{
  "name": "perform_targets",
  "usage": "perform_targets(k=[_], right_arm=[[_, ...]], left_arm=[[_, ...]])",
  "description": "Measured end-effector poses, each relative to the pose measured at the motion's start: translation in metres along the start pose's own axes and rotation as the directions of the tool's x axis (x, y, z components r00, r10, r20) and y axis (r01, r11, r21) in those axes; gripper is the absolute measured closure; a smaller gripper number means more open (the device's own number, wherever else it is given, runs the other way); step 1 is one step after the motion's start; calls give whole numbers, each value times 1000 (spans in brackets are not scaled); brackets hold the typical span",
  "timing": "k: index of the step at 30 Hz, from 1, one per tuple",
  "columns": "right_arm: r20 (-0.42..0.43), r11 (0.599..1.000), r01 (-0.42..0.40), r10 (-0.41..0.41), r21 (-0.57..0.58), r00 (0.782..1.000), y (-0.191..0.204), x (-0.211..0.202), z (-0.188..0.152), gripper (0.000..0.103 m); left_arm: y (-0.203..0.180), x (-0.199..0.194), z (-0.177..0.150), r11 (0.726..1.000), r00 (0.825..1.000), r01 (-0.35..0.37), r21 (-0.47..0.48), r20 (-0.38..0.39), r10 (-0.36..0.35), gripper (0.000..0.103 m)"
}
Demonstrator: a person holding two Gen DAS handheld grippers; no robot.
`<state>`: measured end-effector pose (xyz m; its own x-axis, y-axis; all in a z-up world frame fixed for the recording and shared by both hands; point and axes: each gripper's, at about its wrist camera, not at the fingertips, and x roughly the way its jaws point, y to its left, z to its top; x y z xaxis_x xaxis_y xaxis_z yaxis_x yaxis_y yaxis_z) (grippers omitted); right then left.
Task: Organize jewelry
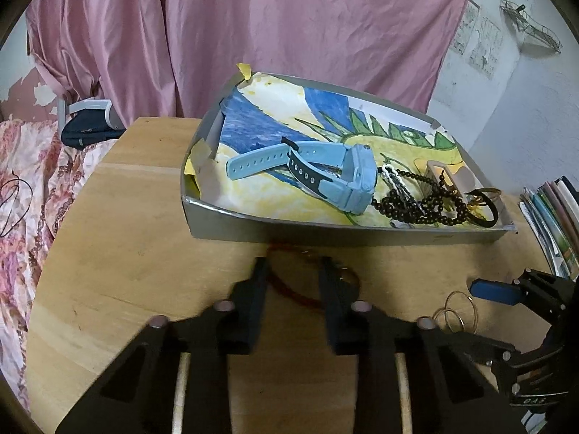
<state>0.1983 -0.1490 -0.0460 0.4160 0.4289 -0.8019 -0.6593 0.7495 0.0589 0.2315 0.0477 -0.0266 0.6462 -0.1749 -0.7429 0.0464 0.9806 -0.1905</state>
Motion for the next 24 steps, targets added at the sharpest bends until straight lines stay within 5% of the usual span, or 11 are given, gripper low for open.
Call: perform_targets(k=[7,17,19,24], right_arm=[[3,1000,-4,4,-21,1000,6,-1,-3,61],[9,1000,-11,11,-18,1000,7,-8,-13,62],[10,1000,-6,7,-19,1000,7,-11,-16,98],[16,1000,-2,2,6,1000,3,-14,-21,100]], left_arm=[[1,-1,-5,999,999,47,-12,-19,-47,102],[-9,-13,-20,993,992,117,-3,-37,-117,103],[-12,-16,-24,992,991,128,-3,-41,-128,103],[-18,-26,-33,989,988,149,1,-43,-149,103]])
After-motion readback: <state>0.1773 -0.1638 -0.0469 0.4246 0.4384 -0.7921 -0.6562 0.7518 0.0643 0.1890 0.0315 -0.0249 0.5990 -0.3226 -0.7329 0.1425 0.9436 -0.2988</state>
